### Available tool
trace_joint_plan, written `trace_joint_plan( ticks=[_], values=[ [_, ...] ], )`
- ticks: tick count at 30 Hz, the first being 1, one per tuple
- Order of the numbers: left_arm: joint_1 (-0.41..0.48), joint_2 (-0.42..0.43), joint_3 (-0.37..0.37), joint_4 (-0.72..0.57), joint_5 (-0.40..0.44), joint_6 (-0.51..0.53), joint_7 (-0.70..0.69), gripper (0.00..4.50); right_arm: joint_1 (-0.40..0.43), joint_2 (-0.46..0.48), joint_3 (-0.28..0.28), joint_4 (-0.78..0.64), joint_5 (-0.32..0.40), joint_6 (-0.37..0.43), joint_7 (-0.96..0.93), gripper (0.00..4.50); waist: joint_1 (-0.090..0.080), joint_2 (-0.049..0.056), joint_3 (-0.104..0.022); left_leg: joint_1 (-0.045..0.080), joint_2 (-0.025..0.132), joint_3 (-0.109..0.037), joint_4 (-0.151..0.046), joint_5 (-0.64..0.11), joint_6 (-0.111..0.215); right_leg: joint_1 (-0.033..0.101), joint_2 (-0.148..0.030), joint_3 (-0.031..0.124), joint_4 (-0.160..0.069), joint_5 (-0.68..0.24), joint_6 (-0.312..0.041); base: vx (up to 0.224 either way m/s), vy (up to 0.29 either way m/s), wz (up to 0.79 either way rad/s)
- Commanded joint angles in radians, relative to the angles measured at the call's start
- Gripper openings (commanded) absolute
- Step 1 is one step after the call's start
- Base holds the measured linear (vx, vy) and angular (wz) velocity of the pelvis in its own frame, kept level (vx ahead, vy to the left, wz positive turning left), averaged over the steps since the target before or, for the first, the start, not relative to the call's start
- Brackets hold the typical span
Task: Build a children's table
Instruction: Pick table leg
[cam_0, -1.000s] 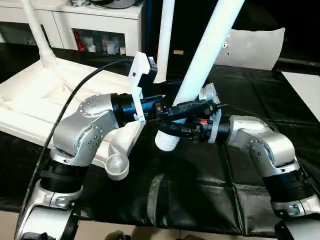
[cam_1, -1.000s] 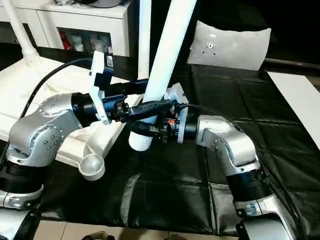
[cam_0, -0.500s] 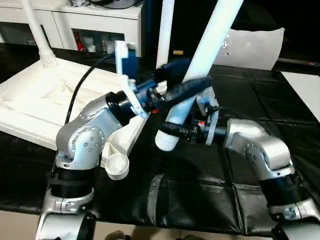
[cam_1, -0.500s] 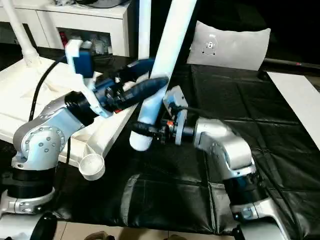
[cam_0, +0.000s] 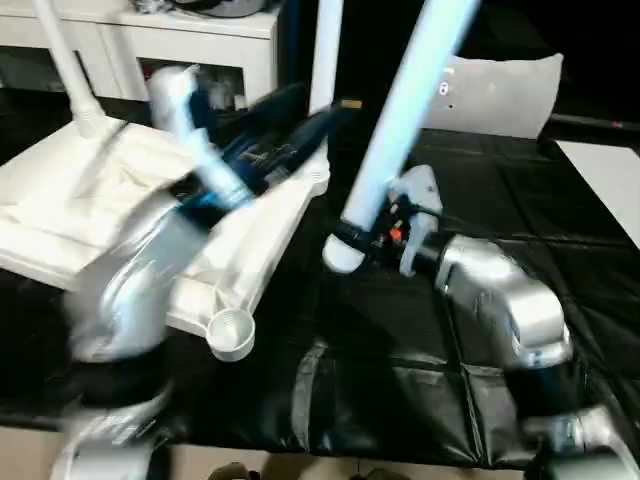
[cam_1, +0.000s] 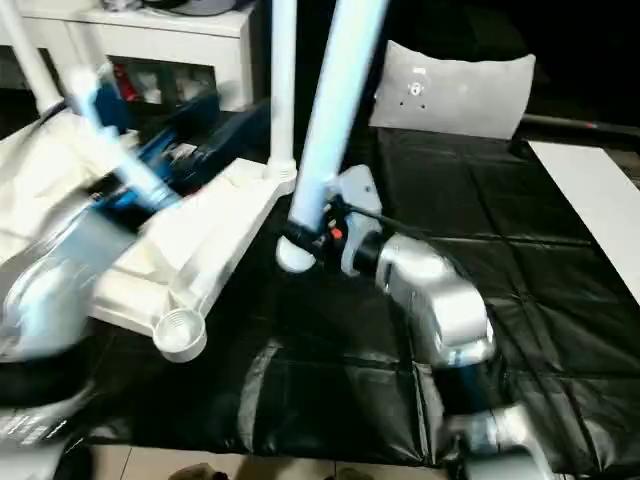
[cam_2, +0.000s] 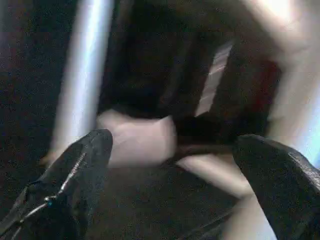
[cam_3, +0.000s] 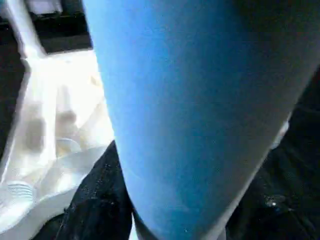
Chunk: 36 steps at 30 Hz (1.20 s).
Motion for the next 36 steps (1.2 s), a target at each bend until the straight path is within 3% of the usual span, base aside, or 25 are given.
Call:
trace_joint_plan(
  ticks=[1,4,7,8,11,14,16,19,22,25,26,27,28,29,30,31,32,33,34,35,36],
  values=[
    [0.037,0.016,-0.014,-0.030,0.092,-0.003,0.076,4.50,0.018,0.005,0.006,-0.051,-0.054,0.032,-0.088,1.90,-0.002,0.025,-0.065,0.021,0.055,-0.023,-0.084,-0.150,-0.049,0.051,-0.070,0.048,-0.071,-0.111,-0.167,0.000,0.000,0.00],
    [0.129,0.024,-0.020,-0.070,0.159,0.035,0.175,4.50,0.056,0.067,-0.040,-0.085,-0.038,0.067,-0.192,1.90,-0.008,0.026,-0.062,0.021,0.057,-0.025,-0.090,-0.210,-0.068,0.045,-0.072,0.051,-0.074,-0.171,-0.157,0.000,0.000,0.00],
    [0.165,0.024,-0.024,-0.088,0.194,0.032,0.209,4.50,0.064,0.079,-0.043,-0.101,-0.058,0.049,-0.224,1.90,-0.011,0.025,-0.060,0.021,0.055,-0.026,-0.091,-0.233,-0.068,0.042,-0.071,0.050,-0.080,-0.205,-0.144,0.000,0.000,0.00],
    [0.189,-0.006,-0.006,-0.099,0.195,0.027,0.246,4.50,0.075,0.094,-0.047,-0.099,-0.089,-0.064,-0.243,1.90,-0.011,0.024,-0.058,0.021,0.054,-0.024,-0.091,-0.241,-0.071,0.038,-0.070,0.051,-0.083,-0.221,-0.137,0.000,0.000,0.00],
    [0.230,-0.055,0.000,-0.113,0.203,0.026,0.295,4.50,0.109,0.167,-0.123,-0.125,-0.009,-0.101,-0.281,1.90,-0.010,0.020,-0.055,0.022,0.056,-0.025,-0.092,-0.271,-0.062,0.033,-0.074,0.054,-0.088,-0.254,-0.124,0.000,0.000,0.00],
    [0.275,-0.043,-0.051,-0.105,0.283,-0.008,0.315,4.50,0.123,0.170,-0.144,-0.148,0.043,0.002,-0.275,1.90,-0.016,0.022,-0.055,0.018,0.055,-0.029,-0.096,-0.263,-0.057,0.036,-0.065,0.052,-0.086,-0.235,-0.101,0.000,0.000,0.00],
    [0.299,-0.041,-0.071,-0.105,0.298,-0.012,0.323,4.50,0.137,0.166,-0.146,-0.154,0.029,0.013,-0.288,1.90,-0.015,0.030,-0.056,0.018,0.053,-0.027,-0.094,-0.262,-0.061,0.033,-0.067,0.053,-0.088,-0.227,-0.102,0.000,0.000,0.00],
    [0.311,-0.057,-0.095,-0.098,0.326,-0.029,0.346,4.50,0.179,0.142,-0.135,-0.141,-0.016,-0.004,-0.311,1.90,-0.015,0.024,-0.054,0.017,0.051,-0.025,-0.094,-0.266,-0.064,0.033,-0.066,0.054,-0.091,-0.237,-0.100,0.000,0.000,0.00],
    [0.307,-0.086,-0.091,-0.089,0.317,-0.056,0.342,4.50,0.200,0.127,-0.128,-0.152,-0.049,-0.020,-0.315,1.90,-0.017,0.029,-0.054,0.017,0.052,-0.028,-0.095,-0.294,-0.067,0.033,-0.067,0.052,-0.096,-0.267,-0.098,0.000,0.000,0.00],
    [0.308,-0.089,-0.099,-0.085,0.331,-0.059,0.347,4.50,0.199,0.124,-0.134,-0.159,-0.036,0.004,-0.323,1.90,-0.019,0.024,-0.053,0.012,0.047,-0.024,-0.091,-0.285,-0.050,0.035,-0.072,0.056,-0.097,-0.268,-0.102,0.000,0.000,0.00],
    [0.310,-0.089,-0.104,-0.079,0.339,-0.065,0.352,4.50,0.198,0.131,-0.146,-0.161,-0.010,0.016,-0.320,1.90,-0.016,0.020,-0.054,0.003,0.041,-0.018,-0.084,-0.267,-0.010,0.043,-0.093,0.069,-0.103,-0.297,-0.113,0.000,0.000,0.00],
    [0.311,-0.089,-0.105,-0.078,0.340,-0.066,0.354,4.50,0.197,0.132,-0.147,-0.162,-0.005,0.017,-0.320,1.90,-0.010,0.016,-0.056,-0.009,0.035,-0.016,-0.066,-0.223,0.039,0.055,-0.124,0.088,-0.114,-0.332,-0.126,0.000,0.000,0.00],
    [0.312,-0.092,-0.102,-0.077,0.337,-0.069,0.353,4.50,0.199,0.137,-0.151,-0.169,0.008,0.021,-0.317,1.90,0.001,0.017,-0.059,0.006,0.037,-0.009,-0.016,-0.188,0.060,0.044,-0.157,0.146,-0.144,-0.414,-0.126,0.000,0.000,0.00],
    [0.311,-0.093,-0.102,-0.077,0.336,-0.069,0.352,4.50,0.200,0.144,-0.156,-0.174,0.022,0.027,-0.315,1.90,0.015,0.010,-0.058,0.003,0.034,-0.016,0.008,-0.184,0.068,0.052,-0.179,0.178,-0.155,-0.458,-0.132,-0.010,0.053,-0.10],
    [0.311,-0.093,-0.102,-0.077,0.336,-0.069,0.352,4.50,0.200,0.144,-0.156,-0.174,0.022,0.027,-0.315,1.90,0.023,0.007,-0.056,-0.010,0.032,-0.027,0.030,-0.177,0.075,0.063,-0.200,0.210,-0.164,-0.496,-0.139,0.001,0.109,-0.28],
    [0.310,-0.094,-0.102,-0.077,0.337,-0.070,0.352,4.50,0.199,0.150,-0.162,-0.174,0.026,0.024,-0.318,1.90,0.040,0.009,-0.052,-0.024,0.038,-0.062,0.050,-0.166,0.061,0.068,-0.202,0.245,-0.169,-0.558,-0.153,0.001,0.109,-0.28],
    [0.309,-0.094,-0.100,-0.074,0.342,-0.071,0.353,4.50,0.197,0.156,-0.165,-0.167,-0.001,-0.005,-0.342,1.90,0.041,0.010,-0.050,-0.018,0.033,-0.062,0.040,-0.171,0.056,0.058,-0.177,0.240,-0.164,-0.551,-0.154,-0.002,0.165,-0.36],
    [0.309,-0.093,-0.098,-0.072,0.343,-0.072,0.352,4.50,0.195,0.157,-0.166,-0.160,-0.016,-0.001,-0.358,1.90,0.033,0.025,-0.049,0.018,0.037,-0.042,-0.005,-0.193,0.053,0.020,-0.106,0.202,-0.147,-0.501,-0.150,-0.017,0.197,-0.26],
    [0.311,-0.090,-0.098,-0.070,0.348,-0.077,0.350,4.50,0.193,0.156,-0.168,-0.150,-0.024,-0.003,-0.364,1.90,0.006,0.037,-0.061,0.013,0.022,-0.035,-0.074,-0.130,0.175,0.024,-0.053,0.109,-0.094,-0.325,-0.151,-0.017,0.197,-0.26],
    [0.313,-0.090,-0.097,-0.071,0.348,-0.077,0.349,4.50,0.192,0.155,-0.167,-0.148,-0.023,-0.003,-0.361,1.90,-0.010,0.049,-0.075,0.063,0.017,-0.033,-0.078,-0.073,0.243,-0.011,-0.022,0.067,-0.067,-0.251,-0.143,-0.012,0.228,-0.02],
    [0.315,-0.089,-0.097,-0.071,0.348,-0.077,0.347,4.50,0.193,0.154,-0.166,-0.148,-0.017,0.001,-0.360,1.90,-0.039,0.051,-0.072,0.085,0.018,-0.038,-0.085,-0.030,0.316,-0.036,0.002,0.028,-0.036,-0.200,-0.129,-0.023,0.250,0.15]
  ],
)
